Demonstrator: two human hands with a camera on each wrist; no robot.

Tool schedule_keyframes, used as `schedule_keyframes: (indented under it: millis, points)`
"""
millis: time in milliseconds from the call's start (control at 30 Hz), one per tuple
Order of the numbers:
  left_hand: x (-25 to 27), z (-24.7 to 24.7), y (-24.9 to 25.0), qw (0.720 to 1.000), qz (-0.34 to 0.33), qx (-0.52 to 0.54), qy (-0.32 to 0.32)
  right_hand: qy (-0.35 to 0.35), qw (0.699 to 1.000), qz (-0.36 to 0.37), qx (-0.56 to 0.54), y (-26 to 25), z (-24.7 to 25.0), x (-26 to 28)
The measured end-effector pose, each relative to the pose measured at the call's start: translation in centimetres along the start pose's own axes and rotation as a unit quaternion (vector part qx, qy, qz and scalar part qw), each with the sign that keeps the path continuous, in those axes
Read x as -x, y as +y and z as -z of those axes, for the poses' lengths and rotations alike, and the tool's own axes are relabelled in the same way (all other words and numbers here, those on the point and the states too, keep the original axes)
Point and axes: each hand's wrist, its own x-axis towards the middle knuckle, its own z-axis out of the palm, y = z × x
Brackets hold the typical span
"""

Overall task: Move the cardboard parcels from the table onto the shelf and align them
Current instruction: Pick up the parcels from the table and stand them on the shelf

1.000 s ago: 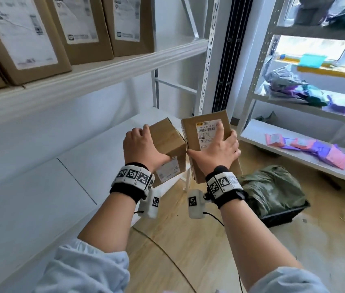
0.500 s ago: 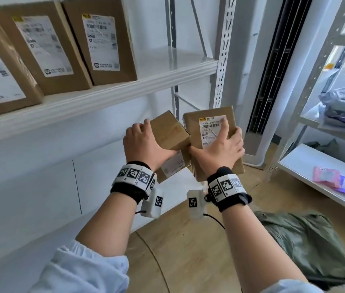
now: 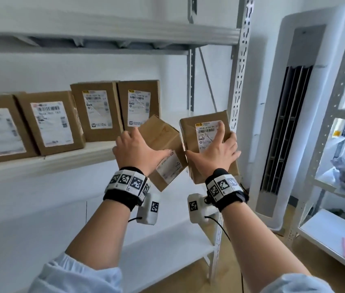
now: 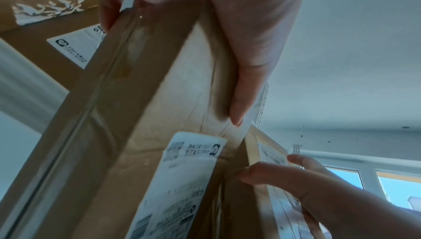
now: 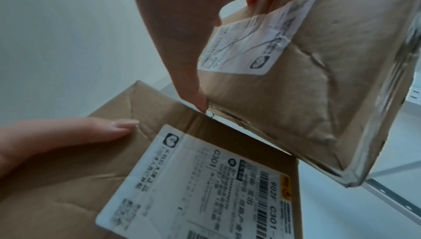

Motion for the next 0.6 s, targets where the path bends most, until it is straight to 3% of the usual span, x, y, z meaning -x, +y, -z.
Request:
schedule_keyframes:
  millis: [367,600]
  points:
    - [-4.5,3.4,0.7,0.980,0.053,0.151,0.117,0.113,0.984,0.032,-0.132,-5.1,-0.2,-7.9]
    - [-6.2,3.4,2.1,0.933,0.071,0.264,0.232,0.066,0.973,0.002,-0.219,-5.6,-4.5,-12.4]
